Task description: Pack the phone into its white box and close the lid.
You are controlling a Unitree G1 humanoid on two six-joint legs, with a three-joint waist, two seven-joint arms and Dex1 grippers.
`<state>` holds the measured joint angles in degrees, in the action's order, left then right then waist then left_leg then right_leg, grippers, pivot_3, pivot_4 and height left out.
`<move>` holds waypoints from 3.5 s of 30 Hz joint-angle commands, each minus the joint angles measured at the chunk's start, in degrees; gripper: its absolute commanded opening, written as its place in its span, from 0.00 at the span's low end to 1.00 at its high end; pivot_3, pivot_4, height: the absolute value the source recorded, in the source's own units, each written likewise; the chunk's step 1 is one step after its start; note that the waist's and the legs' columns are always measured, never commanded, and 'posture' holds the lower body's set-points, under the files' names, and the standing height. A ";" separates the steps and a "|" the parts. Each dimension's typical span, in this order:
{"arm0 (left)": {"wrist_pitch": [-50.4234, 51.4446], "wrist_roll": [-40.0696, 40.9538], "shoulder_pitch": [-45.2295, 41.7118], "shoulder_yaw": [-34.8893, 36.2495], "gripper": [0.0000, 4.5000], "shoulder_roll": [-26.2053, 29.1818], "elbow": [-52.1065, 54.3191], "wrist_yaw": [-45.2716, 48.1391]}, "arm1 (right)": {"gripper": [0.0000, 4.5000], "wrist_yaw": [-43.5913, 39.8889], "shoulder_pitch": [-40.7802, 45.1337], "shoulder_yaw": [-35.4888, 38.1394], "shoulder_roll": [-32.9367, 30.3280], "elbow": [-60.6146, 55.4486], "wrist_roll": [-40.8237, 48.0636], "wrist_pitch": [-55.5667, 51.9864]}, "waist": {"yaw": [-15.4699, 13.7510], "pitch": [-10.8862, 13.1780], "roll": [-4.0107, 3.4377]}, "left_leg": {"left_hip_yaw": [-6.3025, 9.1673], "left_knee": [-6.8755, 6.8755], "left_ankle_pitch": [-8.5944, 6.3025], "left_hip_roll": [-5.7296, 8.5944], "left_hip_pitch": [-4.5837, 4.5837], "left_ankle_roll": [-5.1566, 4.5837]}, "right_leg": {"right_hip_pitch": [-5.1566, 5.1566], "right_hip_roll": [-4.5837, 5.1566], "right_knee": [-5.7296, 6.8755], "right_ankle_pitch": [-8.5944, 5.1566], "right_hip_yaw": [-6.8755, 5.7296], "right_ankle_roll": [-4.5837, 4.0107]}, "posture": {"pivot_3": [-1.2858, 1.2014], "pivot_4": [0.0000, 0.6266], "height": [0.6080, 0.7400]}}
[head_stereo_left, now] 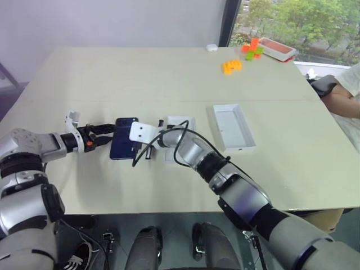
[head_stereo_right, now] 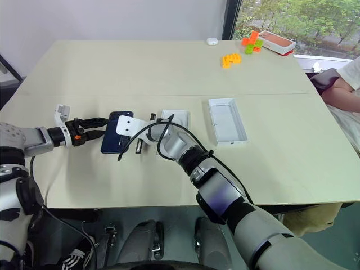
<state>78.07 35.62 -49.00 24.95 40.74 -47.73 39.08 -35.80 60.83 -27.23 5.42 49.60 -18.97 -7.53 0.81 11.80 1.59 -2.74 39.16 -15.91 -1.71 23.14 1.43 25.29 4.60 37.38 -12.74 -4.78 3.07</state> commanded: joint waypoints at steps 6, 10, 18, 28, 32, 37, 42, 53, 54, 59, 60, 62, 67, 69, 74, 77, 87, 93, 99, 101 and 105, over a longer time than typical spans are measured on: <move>7.87 3.94 0.26 2.63 0.78 -3.57 4.60 1.47 | 0.01 -0.01 -0.23 0.42 0.43 -0.62 -0.10 1.15 | 0.07 0.00 0.00 | 0.01 0.00 0.02 0.00 0.00 0.03 | 0.01 0.00 0.01 0.00 0.00 0.00 | 0.52 0.24 1.00; 8.02 3.42 0.60 5.21 0.78 -4.26 4.23 0.53 | 0.01 -0.04 0.03 0.68 0.13 -0.28 -0.23 1.48 | 0.18 0.00 0.00 | 0.02 0.00 0.02 0.00 0.00 0.04 | 0.01 0.00 0.02 0.00 0.00 0.00 | 0.52 0.24 1.00; 8.35 3.72 -0.21 9.70 0.78 -4.38 6.79 -1.74 | 0.01 -2.96 -0.59 0.35 -0.90 -1.11 -0.67 1.80 | 0.51 -0.01 0.03 | 0.03 0.00 0.06 -0.02 0.03 0.10 | 0.05 -0.01 0.02 0.00 0.00 0.00 | 0.52 0.24 1.00; 8.27 3.75 3.19 8.83 0.78 -4.64 9.74 -2.31 | 0.01 -4.03 -0.62 0.67 -1.21 -2.40 -0.73 1.50 | 1.79 -0.01 0.03 | 0.00 -0.06 0.12 -0.06 0.03 0.26 | 0.07 -0.01 -0.03 0.00 0.01 0.00 | 0.52 0.24 1.00; 7.96 3.94 4.53 9.06 0.78 -4.92 9.97 -2.32 | 0.01 -3.83 -0.68 0.73 -1.45 -2.27 -0.80 1.72 | 1.75 -0.02 0.03 | 0.01 -0.07 0.13 -0.07 0.04 0.27 | 0.09 -0.01 -0.03 0.00 0.01 0.00 | 0.52 0.24 1.00; 7.07 4.11 5.99 9.31 0.40 -5.70 9.22 -2.45 | 0.00 -3.63 -0.58 0.77 -1.86 -2.28 -0.88 1.91 | 1.74 -0.02 0.03 | 0.01 -0.07 0.10 -0.06 0.03 0.23 | 0.09 0.04 -0.02 0.01 0.02 -0.01 | 0.52 0.24 1.00; 6.70 4.63 7.03 9.00 0.02 -6.41 9.00 -2.10 | 0.00 -3.42 -0.35 0.86 -1.97 -2.44 -0.85 2.06 | 1.71 -0.02 0.04 | 0.02 -0.06 0.04 -0.05 -0.01 0.11 | 0.08 0.06 0.03 0.03 0.02 -0.05 | 0.52 0.24 1.00; 6.45 7.56 10.67 8.09 0.02 -5.72 14.87 2.02 | 0.00 -7.47 -1.26 9.00 -2.43 -10.94 9.10 -1.32 | 1.71 -0.02 0.03 | 0.02 -0.06 0.05 -0.06 0.01 0.13 | 0.09 0.06 0.03 0.04 0.02 -0.07 | 0.52 0.24 1.00; 5.00 7.96 11.73 7.93 0.02 -5.86 16.93 2.99 | 0.00 -9.58 -1.58 11.04 -2.46 -13.14 12.20 -3.74 | 1.72 -0.01 0.03 | 0.03 -0.07 0.06 -0.06 0.05 0.16 | 0.11 0.05 0.00 0.04 0.02 -0.06 | 0.52 0.24 1.00; 2.28 11.29 16.23 7.79 0.00 -7.29 26.65 5.58 | 0.21 -15.88 -3.98 16.70 -4.10 -23.71 22.33 -14.21 | 1.67 -0.01 0.02 | 0.05 -0.14 0.15 -0.13 0.09 0.34 | 0.13 0.09 -0.11 0.05 0.06 -0.07 | 0.52 0.24 1.00; 2.27 12.15 16.81 7.88 0.00 -7.63 28.17 5.88 | 0.31 -16.50 -4.61 16.76 -5.06 -25.78 23.04 -16.09 | 1.67 -0.01 0.02 | 0.08 -0.15 0.01 -0.13 0.10 0.09 | 0.13 0.08 -0.13 0.05 0.04 -0.07 | 0.52 0.24 1.00; 2.34 13.23 17.97 6.94 0.00 -7.50 31.02 6.79 | 0.54 -18.80 -6.32 16.06 -8.22 -30.49 24.16 -19.95 | 1.46 -0.01 0.02 | 0.09 -0.15 0.00 -0.13 0.12 0.07 | 0.13 0.10 -0.14 0.04 0.04 -0.07 | 0.52 0.24 1.00; 5.47 16.82 18.49 7.47 0.00 -5.88 31.91 8.96 | 0.99 -27.89 -11.72 12.34 -19.54 -44.00 27.35 -26.65 | 0.63 -0.01 0.02 | 0.09 -0.11 -0.06 -0.03 0.17 -0.05 | 0.12 0.07 -0.23 0.04 -0.01 -0.07 | 0.52 0.24 1.00; 8.35 18.13 17.96 8.01 0.00 -4.82 30.22 9.51 | 0.99 -30.97 -13.18 11.66 -23.92 -48.06 29.07 -29.32 | 0.55 0.01 -0.01 | 0.08 -0.12 -0.07 -0.05 0.16 -0.07 | 0.13 -0.01 -0.23 0.04 -0.05 -0.06 | 0.52 0.24 1.00; 11.45 20.27 18.02 7.89 0.00 -3.72 29.88 10.56 | 0.99 -37.34 -17.74 4.95 -34.51 -54.06 26.26 -24.77 | 0.22 0.00 0.00 | 0.09 -0.15 -0.07 -0.08 0.16 -0.08 | 0.15 -0.16 -0.24 0.02 -0.07 -0.05 | 0.52 0.24 1.00; 11.18 20.40 18.96 7.23 0.00 -4.15 31.21 10.15 | 0.99 -35.38 -18.46 1.71 -36.27 -53.25 22.38 -22.25 | 0.34 0.01 0.01 | 0.03 -0.08 -0.06 -0.08 0.15 -0.08 | 0.14 -0.15 -0.25 0.02 -0.04 -0.05 | 0.52 0.24 1.00; 11.63 21.85 20.55 7.18 0.00 -4.78 33.19 9.45 | 0.99 -31.75 -18.39 -0.16 -35.50 -48.64 18.09 -19.79 | -0.06 0.01 0.02 | 0.05 -0.03 -0.04 -0.08 0.18 -0.05 | 0.13 -0.12 -0.26 0.02 -0.03 -0.05 | 0.52 0.24 1.00; 11.54 22.29 20.24 7.28 0.00 -5.28 33.49 8.24 | 0.59 -31.54 -18.88 -1.56 -35.35 -47.37 16.50 -19.02 | -0.04 0.01 0.03 | 0.05 -0.03 -0.05 -0.08 0.18 -0.06 | 0.13 -0.12 -0.25 0.02 -0.04 -0.05 | 0.52 0.24 1.00; 9.99 22.22 19.94 6.82 0.00 -5.67 34.76 7.52 | 0.35 -31.07 -18.60 -2.22 -34.85 -46.02 15.04 -18.27 | -0.03 0.00 0.04 | 0.06 -0.02 -0.04 -0.08 0.14 -0.06 | 0.08 -0.13 -0.25 0.02 -0.04 -0.05 | 0.52 0.24 1.00; 9.92 22.25 19.78 6.89 0.00 -5.79 34.97 7.18 | 0.25 -31.04 -18.80 -2.20 -34.72 -46.00 15.01 -18.35 | -0.03 0.00 0.04 | 0.07 -0.01 -0.04 -0.08 0.13 -0.06 | 0.07 -0.13 -0.25 0.02 -0.04 -0.05 | 0.52 0.24 1.00; 10.01 22.90 20.16 6.84 0.00 -5.92 36.03 7.21 | 0.10 -31.91 -20.04 -3.49 -35.85 -47.16 13.73 -17.20 | 0.09 -0.02 0.08 | 0.05 -0.01 -0.04 -0.09 0.04 -0.05 | 0.00 -0.13 -0.25 0.02 -0.02 -0.06 | 0.52 0.24 1.00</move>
<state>88.33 55.80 -27.93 30.94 34.61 -14.13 45.61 -66.71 42.05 -28.95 -30.03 2.46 -4.52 -24.50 0.90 11.77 1.67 -2.67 39.15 -15.94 -1.80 23.18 1.38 25.29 4.46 37.13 -12.72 -4.81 3.01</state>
